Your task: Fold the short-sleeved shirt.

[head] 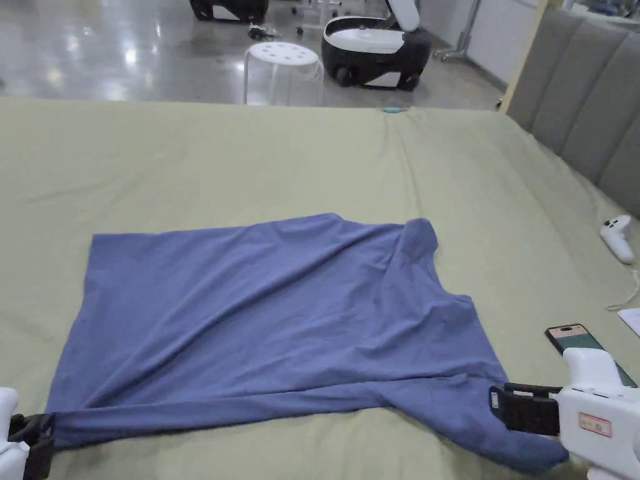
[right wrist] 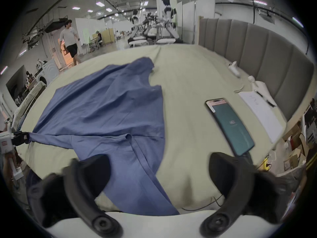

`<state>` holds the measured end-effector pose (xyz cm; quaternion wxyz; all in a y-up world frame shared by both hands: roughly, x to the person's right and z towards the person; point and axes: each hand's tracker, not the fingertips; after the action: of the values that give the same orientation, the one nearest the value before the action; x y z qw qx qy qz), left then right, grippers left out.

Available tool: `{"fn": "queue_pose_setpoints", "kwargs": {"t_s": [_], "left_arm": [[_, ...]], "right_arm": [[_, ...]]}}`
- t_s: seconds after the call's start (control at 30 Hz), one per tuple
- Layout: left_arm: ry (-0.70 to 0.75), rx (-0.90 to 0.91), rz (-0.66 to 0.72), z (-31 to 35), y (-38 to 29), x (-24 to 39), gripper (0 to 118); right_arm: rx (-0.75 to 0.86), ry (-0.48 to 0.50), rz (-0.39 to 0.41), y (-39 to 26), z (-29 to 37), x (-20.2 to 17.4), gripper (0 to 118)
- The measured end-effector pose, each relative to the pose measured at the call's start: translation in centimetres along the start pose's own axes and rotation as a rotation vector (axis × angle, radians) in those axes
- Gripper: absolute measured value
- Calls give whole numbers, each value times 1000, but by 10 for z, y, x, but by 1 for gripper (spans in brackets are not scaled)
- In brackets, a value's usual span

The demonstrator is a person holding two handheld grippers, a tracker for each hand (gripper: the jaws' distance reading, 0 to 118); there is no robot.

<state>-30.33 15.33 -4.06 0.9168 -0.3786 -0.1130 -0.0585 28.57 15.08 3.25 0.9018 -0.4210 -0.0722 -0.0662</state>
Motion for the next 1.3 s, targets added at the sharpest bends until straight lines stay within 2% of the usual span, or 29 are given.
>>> {"fn": "queue_pose_setpoints", "kwargs": {"t_s": [0.1, 0.17, 0.2, 0.23, 0.3, 0.43, 0.53, 0.63, 0.7, 0.73, 0.77, 0.87, 0.97, 1.07, 1.1, 1.13, 1.17, 1.2, 1.23, 1.3], "left_arm": [[3, -6, 1, -2, 0, 1, 5], [9, -8, -7, -1, -1, 3, 5], [12, -14, -13, 0, -1, 5, 5], [18, -17, -23, 1, 0, 6, 5], [23, 5, -40, 10, 4, 6, 5], [57, 53, -72, 36, 28, 3, 4], [53, 74, -71, 39, 59, 0, 4], [45, 80, -44, 23, 90, -6, 4], [38, 43, -12, 1, 110, -13, 4], [24, 30, 25, -16, 118, -14, 4], [8, 5, 57, -32, 127, -19, 4], [-40, -84, 199, -84, 144, -33, 4], [-32, -207, 345, -128, 145, -46, 4], [0, -211, 340, -133, 138, -43, 7], [21, -202, 317, -130, 137, -39, 20], [41, -143, 281, -117, 133, -34, 54], [11, -78, 243, -104, 128, -32, 72], [-32, 14, 200, -85, 120, -28, 73], [-28, 110, 152, -62, 109, -21, 73], [33, 256, 74, -24, 84, -10, 73]], "right_arm": [[-122, 27, -5, -3, -14, -11, 104], [-219, 10, 16, -8, -18, -18, 40], [-174, -55, 19, -10, -15, -19, 31], [-126, -6, -7, -9, -11, -15, 2], [-107, 70, -139, 0, 1, -5, 2], [3, 74, -76, 30, 47, -6, 2], [103, 101, -81, 67, 68, -11, 2], [140, 103, -83, 108, 62, -17, 2], [123, 97, -96, 135, 36, -17, 2], [96, 97, -139, 148, 18, -19, 2], [71, 103, -146, 160, -1, -22, 2], [2, 67, -177, 181, -59, -29, 2], [-61, 84, -287, 181, -105, -33, 2], [-77, 61, -282, 175, -114, -34, 3], [-72, 52, -258, 173, -111, -35, 13], [-40, 30, -228, 171, -102, -35, 51], [1, 44, -198, 170, -99, -28, 87], [58, 61, -155, 164, -83, -29, 100], [176, 69, -114, 152, -57, -33, 97], [317, 103, -32, 124, -15, -42, 99]]}}
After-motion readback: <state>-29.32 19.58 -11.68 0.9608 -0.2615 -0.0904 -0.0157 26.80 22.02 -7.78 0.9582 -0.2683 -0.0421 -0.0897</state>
